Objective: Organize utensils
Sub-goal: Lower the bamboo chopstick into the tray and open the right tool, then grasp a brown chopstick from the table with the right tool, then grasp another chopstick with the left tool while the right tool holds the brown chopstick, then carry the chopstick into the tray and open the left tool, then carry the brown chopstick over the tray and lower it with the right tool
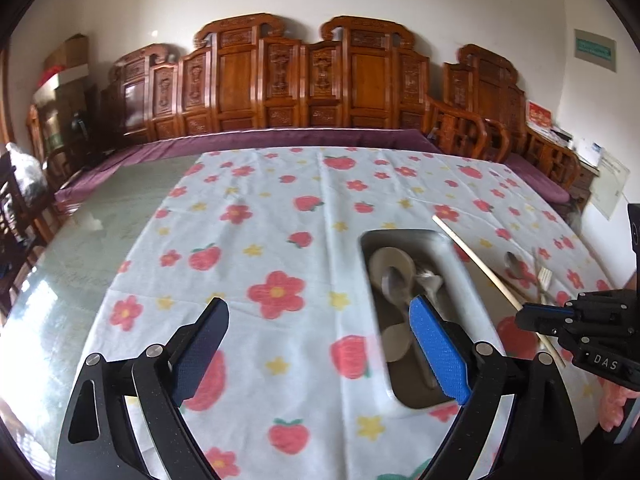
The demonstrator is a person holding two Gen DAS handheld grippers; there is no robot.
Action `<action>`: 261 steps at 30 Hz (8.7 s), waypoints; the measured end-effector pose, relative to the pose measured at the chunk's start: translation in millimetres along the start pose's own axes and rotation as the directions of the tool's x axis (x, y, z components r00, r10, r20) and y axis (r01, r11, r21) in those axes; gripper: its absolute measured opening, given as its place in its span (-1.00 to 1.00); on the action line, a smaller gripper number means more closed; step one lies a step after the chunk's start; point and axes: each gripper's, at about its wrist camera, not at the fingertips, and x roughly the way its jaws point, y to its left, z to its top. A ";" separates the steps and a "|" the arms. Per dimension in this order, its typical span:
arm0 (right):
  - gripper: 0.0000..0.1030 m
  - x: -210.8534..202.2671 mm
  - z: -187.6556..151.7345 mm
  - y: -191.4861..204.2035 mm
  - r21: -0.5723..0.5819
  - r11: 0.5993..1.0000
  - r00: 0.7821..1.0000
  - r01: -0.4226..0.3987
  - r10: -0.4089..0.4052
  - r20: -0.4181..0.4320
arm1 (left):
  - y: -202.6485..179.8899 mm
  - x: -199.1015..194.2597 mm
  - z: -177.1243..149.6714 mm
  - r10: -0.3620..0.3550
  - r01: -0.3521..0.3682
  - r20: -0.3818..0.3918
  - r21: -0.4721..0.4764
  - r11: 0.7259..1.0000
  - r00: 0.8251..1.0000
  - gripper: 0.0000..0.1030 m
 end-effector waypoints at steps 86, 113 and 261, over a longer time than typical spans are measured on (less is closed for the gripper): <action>-0.88 -113.6 -127.8 -171.9 0.104 0.970 0.975 0.221 -0.217 -0.050 | -226.2 46.8 -32.9 -0.261 0.323 -0.242 0.267 0.908 0.935 0.44; -0.88 -113.2 -140.5 -223.0 0.199 0.949 0.970 0.243 -0.234 -0.069 | -314.6 149.8 -18.4 -0.278 0.395 -0.399 0.250 0.884 0.874 -0.59; -0.88 63.5 9.4 22.6 -0.036 0.994 0.975 0.107 -0.112 -0.193 | 15.2 2.1 18.6 -0.102 0.108 -0.183 0.020 0.994 0.978 -0.43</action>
